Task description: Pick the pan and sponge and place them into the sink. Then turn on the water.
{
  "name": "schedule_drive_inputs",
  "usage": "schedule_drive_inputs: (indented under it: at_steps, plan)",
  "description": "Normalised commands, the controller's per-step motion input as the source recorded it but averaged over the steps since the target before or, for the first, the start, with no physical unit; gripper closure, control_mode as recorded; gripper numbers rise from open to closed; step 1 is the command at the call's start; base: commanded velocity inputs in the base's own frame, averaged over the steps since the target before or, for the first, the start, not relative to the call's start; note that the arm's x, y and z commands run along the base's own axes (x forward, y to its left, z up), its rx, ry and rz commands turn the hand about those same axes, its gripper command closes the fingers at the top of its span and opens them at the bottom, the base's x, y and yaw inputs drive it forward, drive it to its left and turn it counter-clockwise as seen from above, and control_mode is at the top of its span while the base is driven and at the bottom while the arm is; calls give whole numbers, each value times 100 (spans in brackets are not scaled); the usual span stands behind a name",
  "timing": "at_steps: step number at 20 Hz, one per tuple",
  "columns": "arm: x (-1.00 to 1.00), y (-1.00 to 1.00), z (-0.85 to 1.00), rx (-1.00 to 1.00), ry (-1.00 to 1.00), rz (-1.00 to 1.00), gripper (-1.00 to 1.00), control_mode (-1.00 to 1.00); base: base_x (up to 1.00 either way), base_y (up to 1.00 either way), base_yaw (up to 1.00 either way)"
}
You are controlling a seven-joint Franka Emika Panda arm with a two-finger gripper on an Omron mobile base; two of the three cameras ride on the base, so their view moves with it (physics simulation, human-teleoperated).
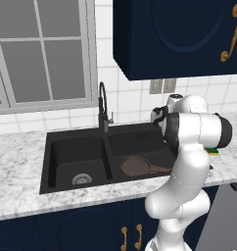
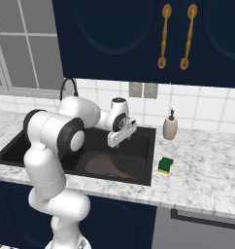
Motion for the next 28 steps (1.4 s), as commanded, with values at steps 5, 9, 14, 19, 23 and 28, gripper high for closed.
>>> schedule_drive_inputs:
  at_steps: [5,9,14,19,23,28]
  plan:
    - [0,0,0,0,0,0,-100,-100,0,0,0]
    - [0,-21,20,0,-1,-34,-100,-100,0,0,0]
    - [0,-28,26,0,0,-55,-100,-100,0,0,0]
    - [0,-57,6,0,-1,-55,-100,-100,0,0,0]
    - [0,-71,0,8,-3,-44,-100,-100,0,0,0]
    - [0,-60,0,9,0,-24,-100,-100,0,0,0]
